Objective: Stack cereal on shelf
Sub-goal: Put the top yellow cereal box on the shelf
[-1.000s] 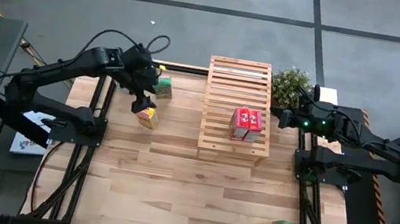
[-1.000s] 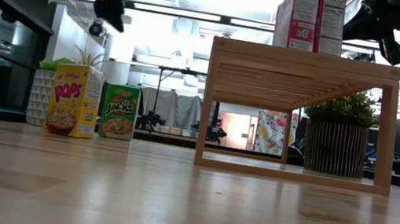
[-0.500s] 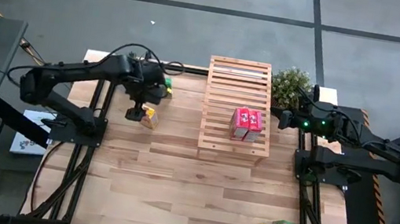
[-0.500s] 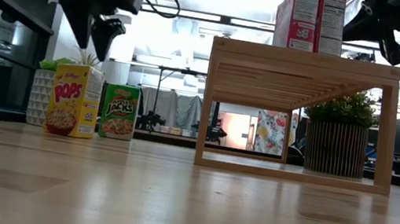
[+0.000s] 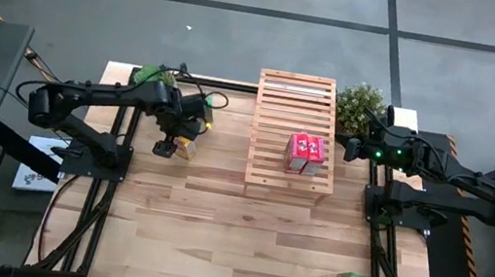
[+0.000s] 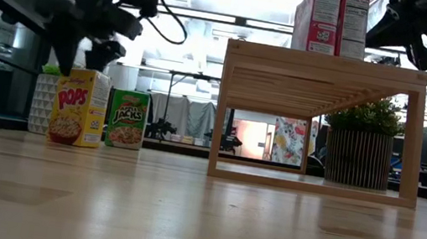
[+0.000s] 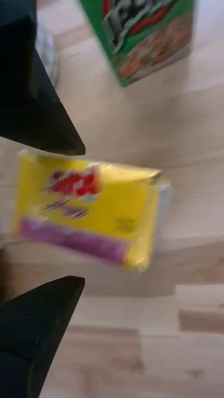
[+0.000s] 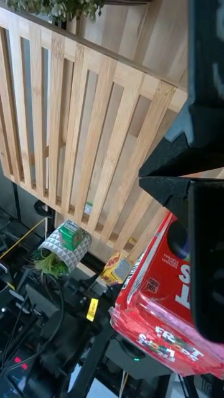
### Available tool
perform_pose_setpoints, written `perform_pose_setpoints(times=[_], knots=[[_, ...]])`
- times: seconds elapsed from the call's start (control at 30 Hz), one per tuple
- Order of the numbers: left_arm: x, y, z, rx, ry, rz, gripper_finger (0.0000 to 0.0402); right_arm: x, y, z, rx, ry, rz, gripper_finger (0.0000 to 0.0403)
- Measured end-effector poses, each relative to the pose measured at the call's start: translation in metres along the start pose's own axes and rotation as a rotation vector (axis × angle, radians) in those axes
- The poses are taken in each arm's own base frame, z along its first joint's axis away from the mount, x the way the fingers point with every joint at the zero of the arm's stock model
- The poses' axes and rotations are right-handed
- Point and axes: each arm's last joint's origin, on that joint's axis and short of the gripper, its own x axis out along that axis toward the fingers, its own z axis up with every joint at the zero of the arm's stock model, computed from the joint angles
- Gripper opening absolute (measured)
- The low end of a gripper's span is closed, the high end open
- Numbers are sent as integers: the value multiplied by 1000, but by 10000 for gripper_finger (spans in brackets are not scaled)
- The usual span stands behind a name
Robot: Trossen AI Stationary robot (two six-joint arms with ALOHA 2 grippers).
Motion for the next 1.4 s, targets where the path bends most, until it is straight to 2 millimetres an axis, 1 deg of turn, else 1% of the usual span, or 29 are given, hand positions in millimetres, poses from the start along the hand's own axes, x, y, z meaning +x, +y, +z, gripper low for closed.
perform_pose_setpoints(times=[0.27,0.43,0.7,0.87,0.97,1.2,1.4], knots=[[20,-3,-3,46,-3,5,324,0,0,0,0,0,0,0],[27,-3,-4,50,-13,11,324,0,0,0,0,0,0,0],[32,-1,1,73,-77,50,323,0,0,0,0,-1,1,0],[40,-4,-5,94,-46,31,319,0,0,0,0,-1,0,0],[45,-6,-8,93,-27,18,308,0,0,0,0,-1,0,0],[46,-6,-8,87,-33,19,273,0,0,0,0,-1,0,0],[45,-4,-5,95,-64,40,227,0,0,0,0,-1,0,0]])
